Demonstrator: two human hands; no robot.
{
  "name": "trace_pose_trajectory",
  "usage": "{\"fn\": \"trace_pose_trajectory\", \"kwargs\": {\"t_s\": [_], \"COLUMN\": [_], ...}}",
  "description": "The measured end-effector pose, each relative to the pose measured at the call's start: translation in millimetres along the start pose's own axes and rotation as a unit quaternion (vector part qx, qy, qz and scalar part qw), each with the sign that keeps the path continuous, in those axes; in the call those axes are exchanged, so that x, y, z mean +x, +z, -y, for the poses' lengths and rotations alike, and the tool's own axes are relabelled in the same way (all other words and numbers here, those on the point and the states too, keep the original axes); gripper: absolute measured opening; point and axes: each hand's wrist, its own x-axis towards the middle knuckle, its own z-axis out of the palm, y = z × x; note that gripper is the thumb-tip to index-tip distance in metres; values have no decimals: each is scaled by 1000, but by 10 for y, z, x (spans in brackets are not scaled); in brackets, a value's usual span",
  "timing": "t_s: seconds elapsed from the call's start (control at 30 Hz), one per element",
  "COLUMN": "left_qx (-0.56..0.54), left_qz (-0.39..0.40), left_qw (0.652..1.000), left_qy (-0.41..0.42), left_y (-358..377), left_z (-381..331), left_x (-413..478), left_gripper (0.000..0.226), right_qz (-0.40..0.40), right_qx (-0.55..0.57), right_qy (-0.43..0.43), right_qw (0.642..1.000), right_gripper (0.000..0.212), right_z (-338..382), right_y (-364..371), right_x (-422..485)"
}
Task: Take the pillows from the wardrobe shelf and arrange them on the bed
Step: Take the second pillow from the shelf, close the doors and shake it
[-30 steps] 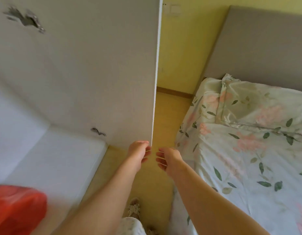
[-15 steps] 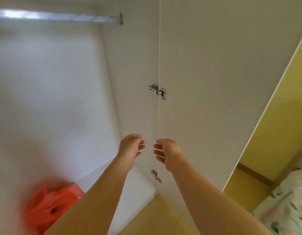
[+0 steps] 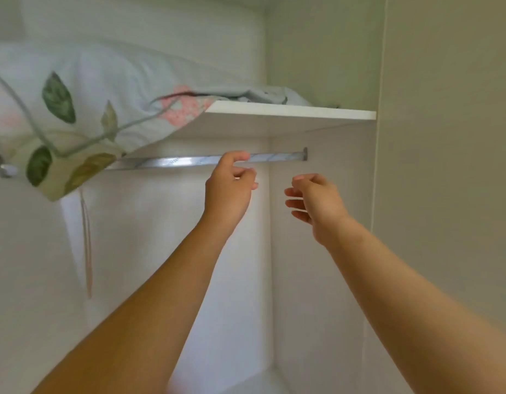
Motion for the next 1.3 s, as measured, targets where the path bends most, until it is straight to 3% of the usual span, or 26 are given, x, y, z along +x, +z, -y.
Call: {"fn": "trace_pose_trajectory", "kwargs": {"t_s": [0.1, 0.2, 0.3, 0.37, 0.47, 0.63, 0.67, 0.8, 0.93, 1.07, 1.2, 1.3], "left_qx": [65, 175, 365, 476, 596, 737, 738, 661, 656, 597, 562, 542], "left_qz": [-45, -110, -187, -214, -177, -109, -107, -156, -239, -315, -339, -338], "left_qw": [989, 947, 835, 753, 708, 659, 661, 731, 703, 718, 720, 730], "left_qy": [122, 246, 367, 400, 335, 104, 85, 64, 137, 169, 225, 242], "left_y": [-271, -532, -817, -994, -1189, -1363, -1374, -1355, -1278, -1268, -1382, -1539], "left_z": [-242, -448, -569, -636, -769, -808, -785, -798, -788, -834, -990, -1079], "left_x": [267, 449, 653, 819, 1015, 1281, 1315, 1363, 1356, 1199, 892, 565], "left_gripper": [25, 26, 26, 28, 35, 59, 59, 38, 25, 25, 22, 23], "right_qz": [-9, -9, 13, 17, 2, 32, 30, 27, 21, 48, 56, 27], "right_qx": [-3, -18, -62, -118, -217, -389, -415, -417, -403, -377, -312, -328], "right_qy": [-81, -150, -228, -293, -367, -333, -336, -349, -368, -367, -360, -394], "right_qw": [997, 989, 972, 949, 905, 858, 845, 838, 838, 849, 878, 858], "right_gripper": [13, 23, 14, 19, 29, 49, 50, 52, 48, 46, 59, 69], "right_z": [315, 550, 771, 904, 1052, 1091, 1085, 1103, 1045, 1039, 1049, 1038], "right_y": [229, 484, 770, 915, 1047, 1135, 1146, 1149, 1119, 1035, 895, 819], "right_x": [154, 321, 454, 537, 748, 1100, 1137, 1200, 1202, 1176, 1070, 963]}}
